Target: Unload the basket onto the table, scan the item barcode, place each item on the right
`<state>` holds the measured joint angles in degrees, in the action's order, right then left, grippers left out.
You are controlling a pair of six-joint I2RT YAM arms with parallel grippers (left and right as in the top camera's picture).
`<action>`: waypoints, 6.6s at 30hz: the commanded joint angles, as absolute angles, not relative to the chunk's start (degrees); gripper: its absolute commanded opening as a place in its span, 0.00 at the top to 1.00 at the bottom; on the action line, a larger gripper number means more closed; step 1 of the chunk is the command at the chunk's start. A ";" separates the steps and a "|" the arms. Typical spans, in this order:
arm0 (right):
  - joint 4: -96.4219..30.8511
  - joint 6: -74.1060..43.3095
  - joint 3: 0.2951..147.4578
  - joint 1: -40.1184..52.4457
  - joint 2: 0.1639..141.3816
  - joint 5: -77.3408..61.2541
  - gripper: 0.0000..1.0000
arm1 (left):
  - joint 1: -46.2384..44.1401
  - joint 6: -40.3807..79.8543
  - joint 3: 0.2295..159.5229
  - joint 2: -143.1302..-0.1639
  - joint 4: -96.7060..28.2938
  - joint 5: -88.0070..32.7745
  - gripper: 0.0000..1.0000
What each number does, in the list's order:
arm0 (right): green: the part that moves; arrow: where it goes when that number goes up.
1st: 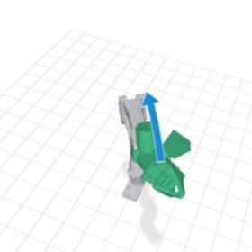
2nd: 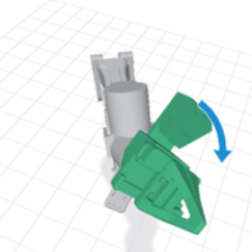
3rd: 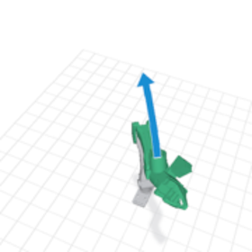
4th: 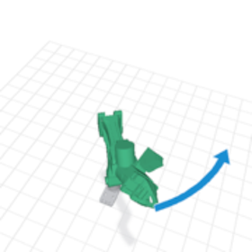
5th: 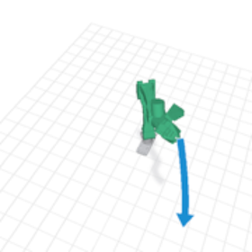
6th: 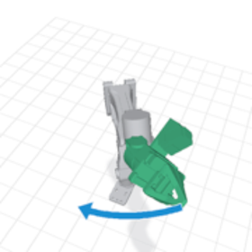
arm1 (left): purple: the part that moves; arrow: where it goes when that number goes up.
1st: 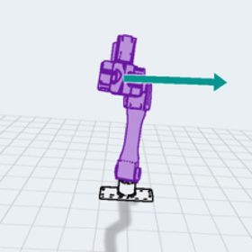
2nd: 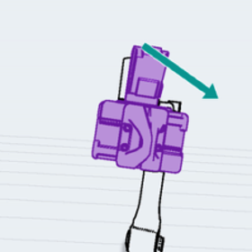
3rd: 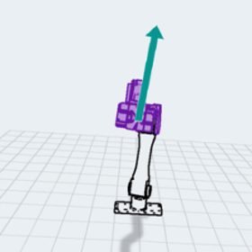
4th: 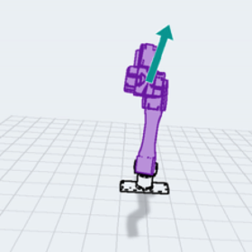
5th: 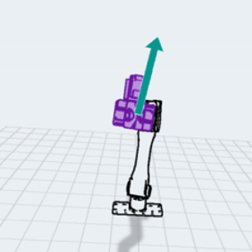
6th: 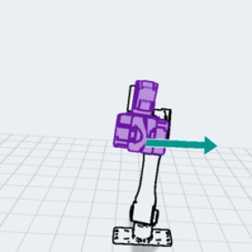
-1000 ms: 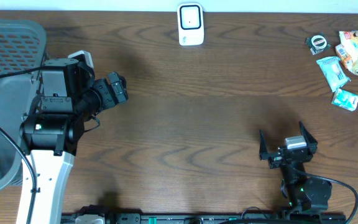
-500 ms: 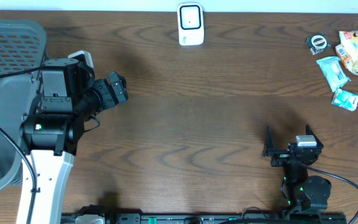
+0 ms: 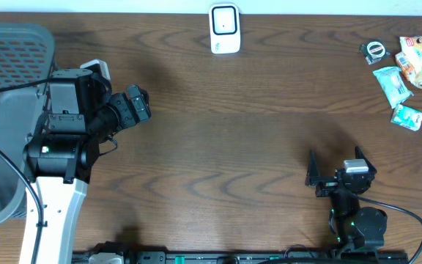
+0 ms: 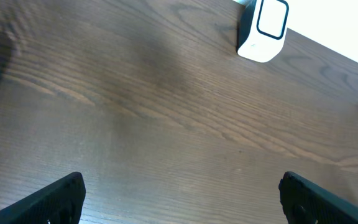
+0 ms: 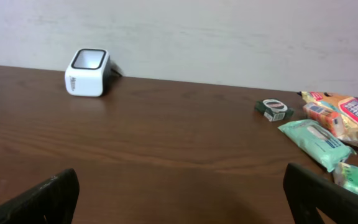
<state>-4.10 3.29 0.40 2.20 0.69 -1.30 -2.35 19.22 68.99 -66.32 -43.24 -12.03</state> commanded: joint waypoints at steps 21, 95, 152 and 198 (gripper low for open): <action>-4.67 1.85 0.32 2.68 0.32 0.05 0.01 | -2.15 18.24 69.87 -66.28 -43.27 -11.68 0.02; -4.40 1.78 0.32 2.68 0.32 -0.58 0.01 | -2.04 -5.78 23.53 -16.29 -26.63 -15.88 0.02; -4.40 1.78 0.32 2.68 0.32 -0.58 0.01 | -1.41 -2.76 0.23 -0.08 -3.70 -6.85 0.02; -4.40 1.78 0.32 2.68 0.32 -0.58 0.01 | -1.41 -2.76 0.23 -0.23 -3.60 -6.83 0.03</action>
